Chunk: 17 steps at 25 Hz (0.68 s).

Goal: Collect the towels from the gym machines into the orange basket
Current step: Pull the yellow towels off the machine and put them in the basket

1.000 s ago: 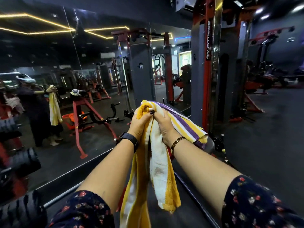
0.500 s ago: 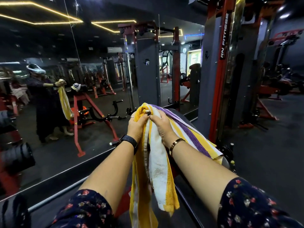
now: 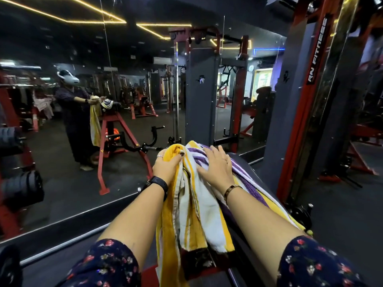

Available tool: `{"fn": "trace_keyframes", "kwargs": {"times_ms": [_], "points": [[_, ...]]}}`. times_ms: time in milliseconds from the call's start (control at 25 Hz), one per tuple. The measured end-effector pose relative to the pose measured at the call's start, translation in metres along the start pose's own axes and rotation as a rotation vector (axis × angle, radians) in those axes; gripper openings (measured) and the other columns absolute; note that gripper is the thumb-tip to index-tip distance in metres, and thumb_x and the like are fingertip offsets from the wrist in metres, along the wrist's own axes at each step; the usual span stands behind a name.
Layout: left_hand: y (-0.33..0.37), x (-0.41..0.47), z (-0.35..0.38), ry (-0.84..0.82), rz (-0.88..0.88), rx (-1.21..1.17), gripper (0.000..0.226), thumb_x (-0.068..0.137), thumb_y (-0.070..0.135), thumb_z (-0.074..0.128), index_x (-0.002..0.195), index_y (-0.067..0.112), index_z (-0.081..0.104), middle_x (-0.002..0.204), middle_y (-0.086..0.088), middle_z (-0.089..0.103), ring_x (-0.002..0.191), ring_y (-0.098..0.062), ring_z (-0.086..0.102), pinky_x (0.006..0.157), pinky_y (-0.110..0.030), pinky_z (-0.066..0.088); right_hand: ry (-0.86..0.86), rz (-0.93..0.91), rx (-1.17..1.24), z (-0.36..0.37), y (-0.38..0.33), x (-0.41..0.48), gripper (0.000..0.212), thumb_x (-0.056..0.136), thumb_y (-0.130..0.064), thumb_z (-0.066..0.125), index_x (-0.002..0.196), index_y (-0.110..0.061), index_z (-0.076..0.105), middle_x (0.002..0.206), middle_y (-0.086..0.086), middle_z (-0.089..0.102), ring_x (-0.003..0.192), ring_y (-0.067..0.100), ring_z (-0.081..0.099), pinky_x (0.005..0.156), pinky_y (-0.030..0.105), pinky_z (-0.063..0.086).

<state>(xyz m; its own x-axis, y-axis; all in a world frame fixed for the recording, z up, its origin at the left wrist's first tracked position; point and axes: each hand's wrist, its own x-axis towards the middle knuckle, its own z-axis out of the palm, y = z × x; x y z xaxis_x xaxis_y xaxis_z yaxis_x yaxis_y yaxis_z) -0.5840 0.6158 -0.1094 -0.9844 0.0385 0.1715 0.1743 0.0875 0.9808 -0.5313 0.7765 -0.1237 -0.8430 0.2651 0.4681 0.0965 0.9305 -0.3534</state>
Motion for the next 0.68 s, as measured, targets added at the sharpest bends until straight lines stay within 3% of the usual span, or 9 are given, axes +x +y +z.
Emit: {"fn": "trace_keyframes", "kwargs": {"times_ms": [200,280,360,480,560,680], "points": [[-0.023,0.047,0.006,-0.051,0.027,0.049,0.039,0.083,0.03,0.071,0.12,0.027,0.058,0.102,0.006,0.058,0.098,-0.016,0.053,0.086,-0.024,0.037,-0.132,0.202,-0.112,0.018,0.012,0.034,0.1,0.073,-0.081,0.047,0.152,-0.035,0.005,0.163,0.006,0.001,0.148,0.038,-0.005,0.116,0.056,0.003],[-0.028,0.059,0.007,-0.068,0.051,0.036,0.036,0.082,0.029,0.071,0.117,0.029,0.059,0.103,0.007,0.06,0.099,-0.015,0.054,0.087,-0.024,0.038,-0.155,0.294,-0.121,0.023,0.015,0.044,0.111,0.065,-0.09,0.043,0.152,-0.036,0.001,0.162,0.009,0.004,0.146,0.042,0.008,0.114,0.058,0.014],[-0.031,0.07,0.006,-0.078,0.063,0.015,0.039,0.082,0.029,0.072,0.119,0.026,0.06,0.104,0.007,0.061,0.098,-0.014,0.054,0.086,-0.023,0.037,-0.102,0.337,-0.178,0.027,0.013,0.049,0.111,0.065,-0.089,0.043,0.153,-0.033,0.005,0.157,0.011,0.023,0.138,0.04,0.029,0.107,0.054,0.027],[-0.028,0.079,0.006,-0.082,0.077,-0.013,0.041,0.083,0.027,0.071,0.122,0.024,0.059,0.104,0.005,0.061,0.1,-0.017,0.056,0.086,-0.023,0.037,-0.018,0.374,-0.137,0.027,0.01,0.057,0.089,0.076,-0.068,0.056,0.145,-0.02,0.029,0.139,0.012,0.046,0.125,0.038,0.046,0.097,0.047,0.039],[-0.026,0.082,0.004,-0.097,0.094,-0.034,0.043,0.081,0.027,0.072,0.121,0.024,0.059,0.104,0.004,0.062,0.102,-0.019,0.057,0.088,-0.025,0.039,0.036,0.387,0.055,0.022,0.013,0.059,0.058,0.077,-0.052,0.057,0.123,-0.018,0.049,0.124,0.011,0.058,0.114,0.038,0.054,0.089,0.044,0.046],[-0.016,0.08,0.005,-0.13,0.113,-0.086,0.052,0.066,0.041,0.072,0.115,0.03,0.058,0.106,0.003,0.065,0.108,-0.023,0.061,0.098,-0.034,0.046,0.092,0.374,0.452,0.008,0.017,0.052,0.035,0.081,-0.043,0.06,0.109,-0.021,0.058,0.105,0.002,0.065,0.103,0.028,0.059,0.08,0.035,0.045]]}}
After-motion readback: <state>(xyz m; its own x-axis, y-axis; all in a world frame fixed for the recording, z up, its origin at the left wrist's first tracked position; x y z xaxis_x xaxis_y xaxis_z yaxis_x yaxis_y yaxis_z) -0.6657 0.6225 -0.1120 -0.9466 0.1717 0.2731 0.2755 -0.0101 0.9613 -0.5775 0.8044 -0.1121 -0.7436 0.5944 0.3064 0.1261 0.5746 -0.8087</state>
